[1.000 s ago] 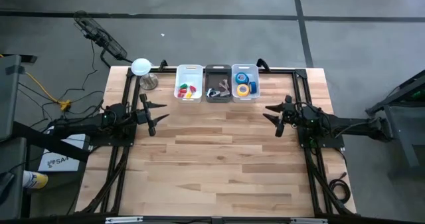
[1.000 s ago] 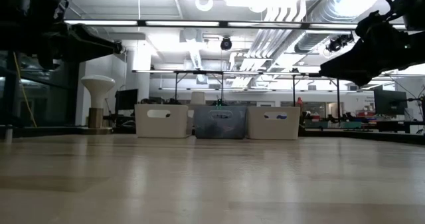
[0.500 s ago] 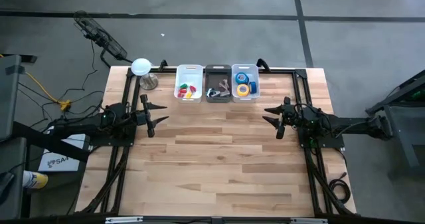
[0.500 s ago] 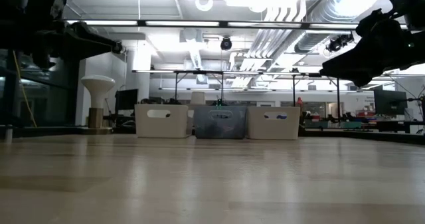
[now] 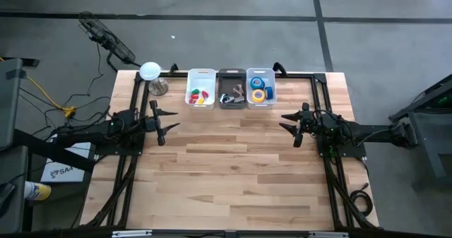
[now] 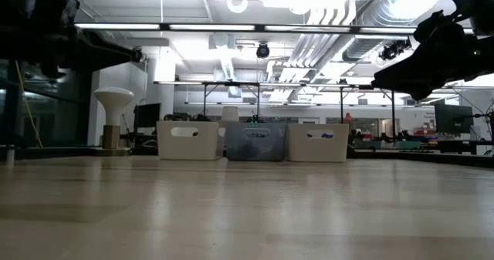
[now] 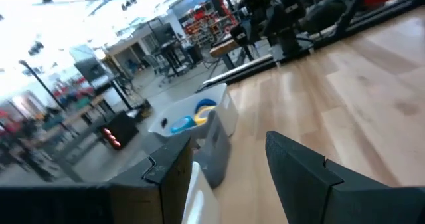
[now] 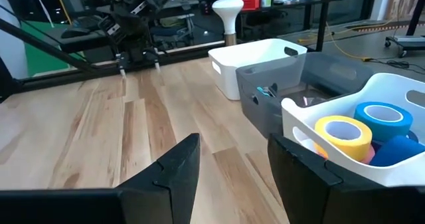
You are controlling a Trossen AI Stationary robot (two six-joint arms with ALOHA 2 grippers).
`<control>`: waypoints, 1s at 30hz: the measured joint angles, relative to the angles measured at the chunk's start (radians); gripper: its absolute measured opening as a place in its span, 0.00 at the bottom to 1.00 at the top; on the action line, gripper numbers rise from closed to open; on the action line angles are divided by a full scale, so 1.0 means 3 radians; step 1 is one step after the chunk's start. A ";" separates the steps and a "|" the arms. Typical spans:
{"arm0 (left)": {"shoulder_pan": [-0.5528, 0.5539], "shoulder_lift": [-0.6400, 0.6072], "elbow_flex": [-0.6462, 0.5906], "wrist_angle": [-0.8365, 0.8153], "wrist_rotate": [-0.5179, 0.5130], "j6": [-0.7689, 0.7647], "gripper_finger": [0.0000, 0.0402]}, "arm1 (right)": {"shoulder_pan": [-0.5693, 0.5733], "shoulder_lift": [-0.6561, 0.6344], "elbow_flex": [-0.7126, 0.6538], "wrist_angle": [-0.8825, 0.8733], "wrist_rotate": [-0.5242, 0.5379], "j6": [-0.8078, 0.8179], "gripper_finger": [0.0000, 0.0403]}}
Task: Pick and place Stapler, Stapler remover, tape
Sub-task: Return to Home Position
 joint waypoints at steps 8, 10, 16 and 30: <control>-0.0001 0.0025 -0.0002 -0.0021 0.0093 -0.0152 0.46 | 0.0000 0.0009 0.0000 0.0018 -0.0053 0.0061 0.42; -0.0001 0.0024 -0.0002 -0.0022 0.0093 -0.0152 0.46 | 0.0000 0.0009 0.0000 0.0025 -0.0053 0.0073 0.42; -0.0001 0.0024 -0.0003 -0.0024 0.0093 -0.0152 0.46 | 0.0000 0.0009 0.0000 0.0041 -0.0055 0.0072 0.42; -0.0001 0.0024 -0.0005 -0.0030 0.0092 -0.0152 0.46 | 0.0000 0.0009 0.0000 0.0053 -0.0056 0.0072 0.42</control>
